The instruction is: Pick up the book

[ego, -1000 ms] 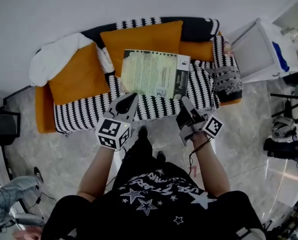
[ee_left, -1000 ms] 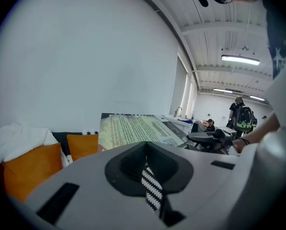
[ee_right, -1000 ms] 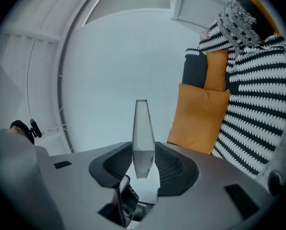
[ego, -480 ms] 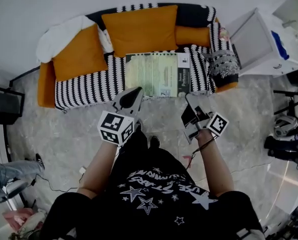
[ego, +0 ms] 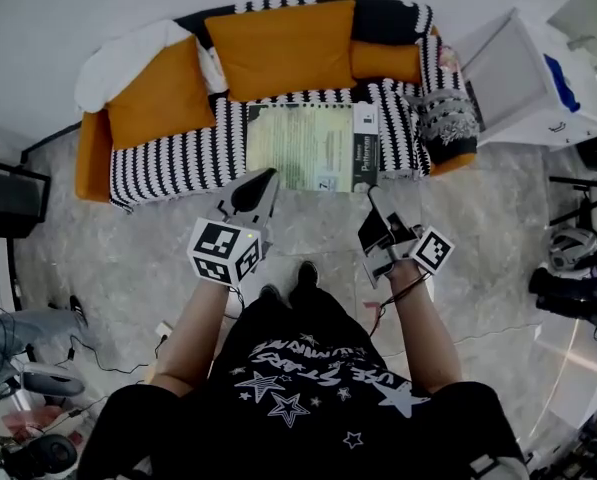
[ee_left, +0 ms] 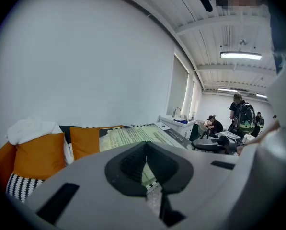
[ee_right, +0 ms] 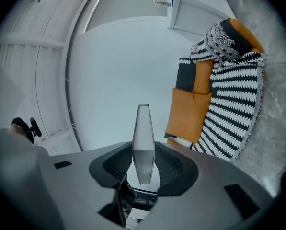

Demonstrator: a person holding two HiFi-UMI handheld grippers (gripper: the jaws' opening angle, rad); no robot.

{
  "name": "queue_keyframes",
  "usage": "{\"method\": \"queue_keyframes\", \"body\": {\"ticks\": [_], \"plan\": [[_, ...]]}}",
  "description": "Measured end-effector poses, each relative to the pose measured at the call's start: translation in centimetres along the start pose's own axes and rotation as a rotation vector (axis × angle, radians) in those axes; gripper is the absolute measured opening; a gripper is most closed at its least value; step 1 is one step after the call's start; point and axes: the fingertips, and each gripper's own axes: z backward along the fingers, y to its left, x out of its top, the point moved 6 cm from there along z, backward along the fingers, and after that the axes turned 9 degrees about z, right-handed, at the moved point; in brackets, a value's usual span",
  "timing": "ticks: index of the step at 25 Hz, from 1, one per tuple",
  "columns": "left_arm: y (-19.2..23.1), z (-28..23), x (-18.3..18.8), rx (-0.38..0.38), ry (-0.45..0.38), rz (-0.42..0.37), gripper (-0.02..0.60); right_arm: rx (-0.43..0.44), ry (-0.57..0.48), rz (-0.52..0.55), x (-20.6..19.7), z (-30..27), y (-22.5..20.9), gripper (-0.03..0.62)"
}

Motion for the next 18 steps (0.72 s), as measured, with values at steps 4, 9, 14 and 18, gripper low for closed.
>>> {"method": "queue_keyframes", "body": {"ticks": [4, 9, 14, 18], "plan": [[0.0, 0.3, -0.7, 0.006, 0.004, 0.015, 0.008, 0.001, -0.001, -0.006, -0.2, 0.1, -0.1, 0.156], [0.0, 1.4, -1.6, 0.012, 0.013, 0.035, 0.008, 0.004, -0.015, -0.007, -0.7, 0.3, 0.4, 0.156], [0.0, 3.2, -1.7, 0.018, 0.024, 0.052, 0.008, -0.024, -0.037, -0.025, -1.2, 0.5, 1.4, 0.156], [0.3, 4.8, -2.5, 0.025, 0.028, 0.063, 0.008, -0.049, -0.041, -0.034, -2.3, 0.8, 1.3, 0.156]]}}
